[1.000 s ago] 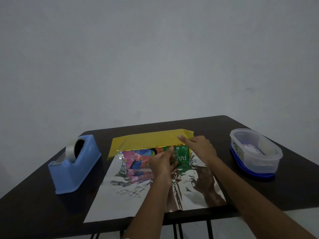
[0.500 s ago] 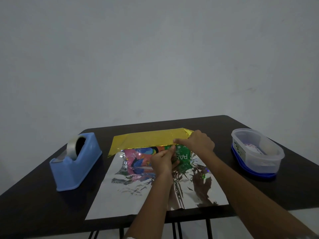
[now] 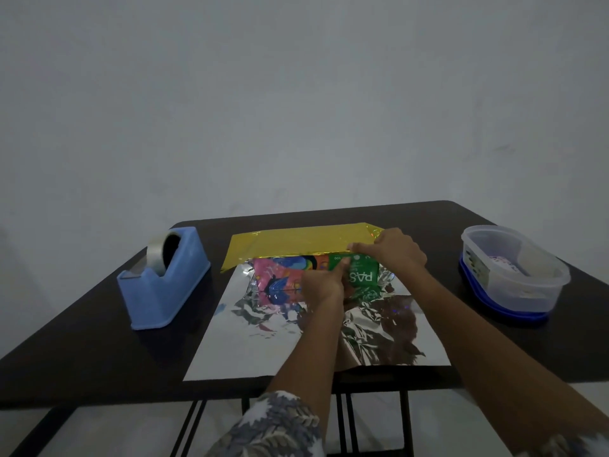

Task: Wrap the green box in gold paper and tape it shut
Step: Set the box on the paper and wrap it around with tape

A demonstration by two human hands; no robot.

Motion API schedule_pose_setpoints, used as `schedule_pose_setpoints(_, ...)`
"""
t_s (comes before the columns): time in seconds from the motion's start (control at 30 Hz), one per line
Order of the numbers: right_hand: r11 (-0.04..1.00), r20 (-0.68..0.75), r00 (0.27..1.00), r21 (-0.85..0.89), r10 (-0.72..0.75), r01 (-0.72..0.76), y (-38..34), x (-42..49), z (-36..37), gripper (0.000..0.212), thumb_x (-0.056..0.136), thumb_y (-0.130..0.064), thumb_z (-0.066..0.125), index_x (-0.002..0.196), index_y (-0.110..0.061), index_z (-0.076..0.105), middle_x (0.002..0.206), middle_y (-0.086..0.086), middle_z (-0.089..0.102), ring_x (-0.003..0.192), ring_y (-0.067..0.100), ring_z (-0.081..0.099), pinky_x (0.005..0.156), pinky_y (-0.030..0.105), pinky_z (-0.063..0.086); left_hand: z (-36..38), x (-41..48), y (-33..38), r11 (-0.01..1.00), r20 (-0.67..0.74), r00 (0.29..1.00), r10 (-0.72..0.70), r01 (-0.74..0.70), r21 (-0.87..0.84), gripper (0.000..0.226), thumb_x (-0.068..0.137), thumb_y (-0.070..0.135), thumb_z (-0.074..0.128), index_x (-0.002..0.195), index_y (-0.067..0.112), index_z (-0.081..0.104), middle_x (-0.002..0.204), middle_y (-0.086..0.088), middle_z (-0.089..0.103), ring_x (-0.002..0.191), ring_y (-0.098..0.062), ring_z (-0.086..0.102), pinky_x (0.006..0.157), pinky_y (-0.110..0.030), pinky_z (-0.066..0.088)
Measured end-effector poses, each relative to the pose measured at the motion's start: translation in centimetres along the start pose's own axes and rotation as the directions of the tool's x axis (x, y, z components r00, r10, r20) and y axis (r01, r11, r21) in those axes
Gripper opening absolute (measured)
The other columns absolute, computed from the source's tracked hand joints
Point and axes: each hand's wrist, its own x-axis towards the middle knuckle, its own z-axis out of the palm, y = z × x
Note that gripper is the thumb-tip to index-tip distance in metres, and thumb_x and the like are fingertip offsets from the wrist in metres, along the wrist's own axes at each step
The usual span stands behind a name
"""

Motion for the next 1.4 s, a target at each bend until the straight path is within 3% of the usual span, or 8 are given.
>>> schedule_pose_setpoints(0.23, 1.0, 0.003, 1.0, 0.027, -0.003, 0.003, -0.1, -0.3, -0.1, 0.062, 0.066, -0.073, 0.062, 0.075, -0.013, 0.051, 0.085, 0.007, 0.059, 0.09, 0.028, 0.062, 0.075, 0.033, 0.039, -0.4, -0.1, 0.3, 0.956, 0.069, 0.996, 0.061, -0.078, 0.285, 0.039, 0.083, 0.024, 0.071, 0.109, 0.0, 0.054, 0.104, -0.008, 0.063, 0.078, -0.021, 0.057, 0.043, -0.021, 0.039)
schedule_pose_setpoints(0.5, 0.998, 0.012, 1.0, 0.057, 0.016, -0.017, 0.0, -0.4, 0.0, 0.064, 0.065, -0.074, 0.063, 0.088, -0.015, 0.051, 0.098, 0.01, 0.063, 0.097, 0.029, 0.062, 0.073, 0.032, 0.038, -0.8, 1.1, -0.9, 0.923, 0.137, 0.983, 0.121, -0.162, 0.348, 0.05, 0.076, 0.051, 0.07, 0.065, 0.009, 0.046, 0.061, 0.0, 0.048, 0.055, -0.015, 0.046, 0.049, -0.027, 0.032)
schedule_pose_setpoints(0.83, 0.999, -0.017, 1.0, 0.042, -0.019, 0.02, -0.1, -1.0, -0.2, 0.055, 0.071, -0.068, 0.063, 0.072, -0.014, 0.051, 0.079, 0.005, 0.057, 0.092, 0.029, 0.063, 0.073, 0.032, 0.039, -0.5, 1.4, -0.5, 0.905, 0.127, 0.989, 0.071, -0.117, 0.409, 0.037, 0.08, 0.04, 0.071, 0.088, 0.006, 0.058, 0.075, -0.003, 0.056, 0.072, -0.021, 0.056, 0.068, -0.03, 0.045)
schedule_pose_setpoints(0.93, 1.0, -0.014, 1.0, 0.002, -0.017, 0.017, -0.2, -1.1, -0.2, 0.059, 0.071, -0.071, 0.059, 0.088, -0.015, 0.056, 0.1, 0.01, 0.064, 0.103, 0.03, 0.06, 0.095, 0.043, 0.04, -1.5, 1.3, 0.5, 0.942, 0.3, 0.954, 0.014, -0.113, 0.315, 0.035, 0.081, 0.029, 0.073, 0.089, -0.003, 0.061, 0.084, -0.012, 0.067, 0.068, -0.025, 0.064, 0.058, -0.037, 0.056)
schedule_pose_setpoints(1.07, 0.98, -0.092, 0.996, -0.197, 0.011, -0.029, -0.9, -2.4, -0.5, 0.086, 0.076, -0.077, 0.044, 0.127, -0.009, 0.051, 0.125, 0.014, 0.059, 0.121, 0.031, 0.051, 0.112, 0.057, 0.009, -8.0, 0.7, 5.1, 0.94, 0.376, 0.899, 0.225, -0.301, 0.159, 0.029, 0.086, 0.028, 0.067, 0.076, 0.001, 0.065, 0.069, -0.011, 0.067, 0.053, -0.017, 0.064, 0.055, -0.028, 0.057)
schedule_pose_setpoints(1.17, 0.968, -0.368, 0.906, -0.208, -0.209, 0.138, -3.0, -5.0, -0.1, 0.075, 0.084, -0.066, 0.044, 0.131, -0.007, 0.047, 0.131, 0.016, 0.053, 0.128, 0.031, 0.042, 0.112, 0.055, 0.007, -17.2, 1.4, 8.9, 0.748, 0.131, 0.822, 0.555, -0.561, 0.355, 0.028, 0.085, 0.029, 0.068, 0.068, 0.008, 0.066, 0.064, -0.007, 0.065, 0.058, -0.016, 0.061, 0.059, -0.028, 0.051)
schedule_pose_setpoints(1.27, 0.863, -0.309, 0.815, -0.039, -0.489, 0.503, -8.1, -8.5, 2.3, 0.045, 0.088, -0.05, 0.055, 0.117, -0.015, 0.06, 0.121, 0.005, 0.06, 0.12, 0.023, 0.049, 0.113, 0.046, 0.017, -25.7, 3.1, 10.5, 0.534, -0.08, 0.713, 0.697, -0.441, 0.722, 0.029, 0.087, 0.03, 0.064, 0.068, 0.008, 0.062, 0.067, -0.003, 0.061, 0.064, -0.019, 0.055, 0.063, -0.031, 0.044)
schedule_pose_setpoints(1.4, 0.654, -0.027, 0.654, -0.061, -0.756, 0.754, -16.0, -13.1, 8.4, 0.03, 0.094, -0.026, 0.047, 0.122, -0.023, 0.058, 0.127, -0.004, 0.058, 0.12, 0.016, 0.049, 0.107, 0.035, 0.021, -30.2, 5.4, 9.1, 0.482, -0.011, 0.889, 0.458, -0.238, 0.844, 0.049, 0.083, 0.032, 0.069, 0.054, 0.012, 0.035, 0.051, 0.001, 0.033, 0.047, -0.012, 0.031, 0.045, -0.026, 0.022)
